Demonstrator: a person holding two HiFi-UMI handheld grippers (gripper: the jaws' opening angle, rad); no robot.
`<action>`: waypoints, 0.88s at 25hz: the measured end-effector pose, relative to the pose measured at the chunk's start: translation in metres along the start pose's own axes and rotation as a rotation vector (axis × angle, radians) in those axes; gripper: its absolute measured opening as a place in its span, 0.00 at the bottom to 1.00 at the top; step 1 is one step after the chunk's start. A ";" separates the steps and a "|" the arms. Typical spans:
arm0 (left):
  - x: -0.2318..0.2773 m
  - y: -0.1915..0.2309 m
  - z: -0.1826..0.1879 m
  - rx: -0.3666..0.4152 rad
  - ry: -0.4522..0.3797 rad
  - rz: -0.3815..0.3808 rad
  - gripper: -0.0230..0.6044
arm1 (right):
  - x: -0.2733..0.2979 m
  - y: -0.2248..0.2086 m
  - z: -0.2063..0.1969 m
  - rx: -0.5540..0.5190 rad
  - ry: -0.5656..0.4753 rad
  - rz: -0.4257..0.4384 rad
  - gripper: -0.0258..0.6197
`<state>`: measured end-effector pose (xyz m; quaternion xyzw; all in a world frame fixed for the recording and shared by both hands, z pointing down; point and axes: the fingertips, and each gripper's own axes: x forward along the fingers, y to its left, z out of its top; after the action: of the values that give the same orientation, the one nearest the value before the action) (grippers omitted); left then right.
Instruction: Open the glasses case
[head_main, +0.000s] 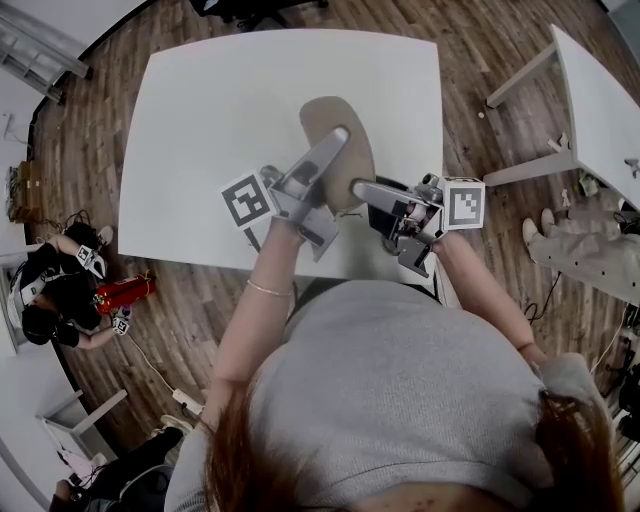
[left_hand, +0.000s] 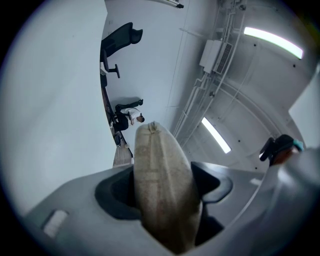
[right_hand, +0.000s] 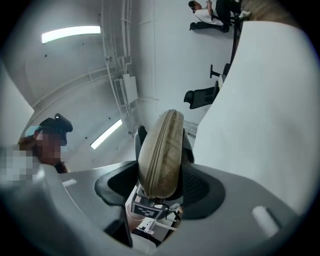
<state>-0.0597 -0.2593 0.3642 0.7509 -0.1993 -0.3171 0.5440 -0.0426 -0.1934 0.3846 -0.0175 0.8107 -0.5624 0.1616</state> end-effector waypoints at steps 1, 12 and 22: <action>-0.001 0.001 0.000 -0.001 -0.003 -0.002 0.54 | 0.000 -0.001 0.000 0.005 0.009 -0.004 0.43; -0.020 0.026 0.023 0.203 -0.029 0.191 0.65 | -0.010 -0.010 0.000 0.033 -0.069 0.023 0.42; -0.040 0.078 0.038 0.203 -0.039 0.336 0.56 | -0.015 -0.049 -0.023 0.106 -0.051 -0.055 0.42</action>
<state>-0.1110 -0.2850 0.4404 0.7518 -0.3632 -0.2145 0.5069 -0.0420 -0.1869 0.4406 -0.0456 0.7747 -0.6081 0.1673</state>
